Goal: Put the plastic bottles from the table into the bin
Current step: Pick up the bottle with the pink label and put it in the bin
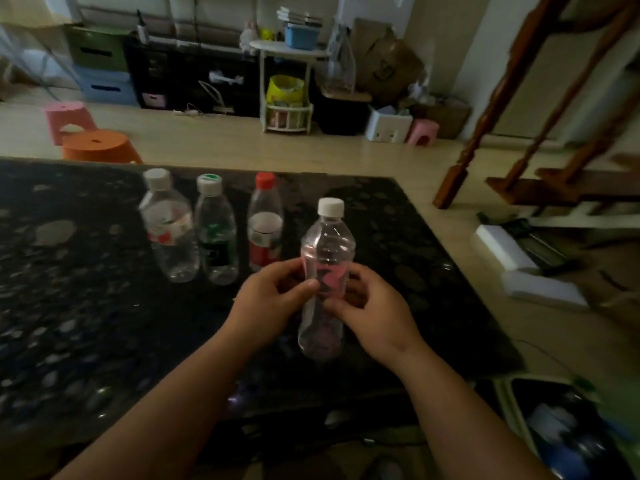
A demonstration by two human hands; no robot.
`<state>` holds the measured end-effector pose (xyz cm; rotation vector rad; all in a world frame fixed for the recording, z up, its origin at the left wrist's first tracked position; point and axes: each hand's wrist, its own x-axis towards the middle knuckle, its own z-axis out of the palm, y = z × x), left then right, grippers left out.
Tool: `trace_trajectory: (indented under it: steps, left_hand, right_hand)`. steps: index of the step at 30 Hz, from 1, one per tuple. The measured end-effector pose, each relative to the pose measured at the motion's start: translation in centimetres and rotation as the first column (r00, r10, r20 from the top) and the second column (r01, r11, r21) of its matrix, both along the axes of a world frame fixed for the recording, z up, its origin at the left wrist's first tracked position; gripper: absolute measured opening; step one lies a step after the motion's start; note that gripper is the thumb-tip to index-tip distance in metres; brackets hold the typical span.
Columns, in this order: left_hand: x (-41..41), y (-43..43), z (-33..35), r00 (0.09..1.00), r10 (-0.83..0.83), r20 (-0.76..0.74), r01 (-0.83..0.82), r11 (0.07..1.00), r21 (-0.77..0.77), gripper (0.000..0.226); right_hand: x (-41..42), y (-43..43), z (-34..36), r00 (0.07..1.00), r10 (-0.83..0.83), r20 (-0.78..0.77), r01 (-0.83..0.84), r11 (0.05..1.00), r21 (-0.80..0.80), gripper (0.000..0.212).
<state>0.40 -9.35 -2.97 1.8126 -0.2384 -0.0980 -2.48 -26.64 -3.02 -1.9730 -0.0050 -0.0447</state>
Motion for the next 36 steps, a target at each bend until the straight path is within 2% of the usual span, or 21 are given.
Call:
trace_trajectory:
  steps: [6,10,16,22,28,32,36]
  left_hand:
    - [-0.7,-10.8,1.4,0.986,-0.164,0.013,0.165,0.985,-0.042,0.029]
    - [-1.8,-18.6,1.4,0.948,-0.317,0.012,0.317,0.948,-0.008,0.029]
    - [-3.2,-29.6,-0.3,0.861,-0.506,-0.053,0.504,0.862,-0.048,0.039]
    - [-3.8,-39.3,-4.1,0.770,-0.628,-0.114,0.637,0.769,0.062,0.043]
    - [-4.3,-44.9,-8.3,0.676,-0.677,-0.290,0.719,0.693,0.058,0.039]
    - [-5.0,-46.4,-10.9,0.640,-0.675,-0.366,0.743,0.665,0.072,0.042]
    - [-4.9,-46.3,-12.0,0.719,-0.590,-0.366,0.685,0.691,0.231,0.054]
  right_hand:
    - [-3.1,-10.5,1.5,0.987,-0.157,0.021,0.158,0.986,-0.047,0.054]
    - [-6.6,-17.5,1.1,0.956,-0.293,0.024,0.294,0.955,-0.037,0.052]
    - [-11.0,-27.3,-1.9,0.872,-0.489,-0.019,0.489,0.872,-0.006,0.050]
    - [-14.4,-35.0,-6.1,0.770,-0.632,-0.084,0.635,0.772,0.009,0.047]
    - [-17.0,-39.2,-10.6,0.698,-0.688,-0.199,0.706,0.707,0.032,0.052]
    - [-17.6,-40.0,-13.0,0.672,-0.697,-0.251,0.723,0.690,0.020,0.043]
    - [-17.8,-40.6,-14.9,0.635,-0.703,-0.320,0.720,0.689,-0.084,0.045]
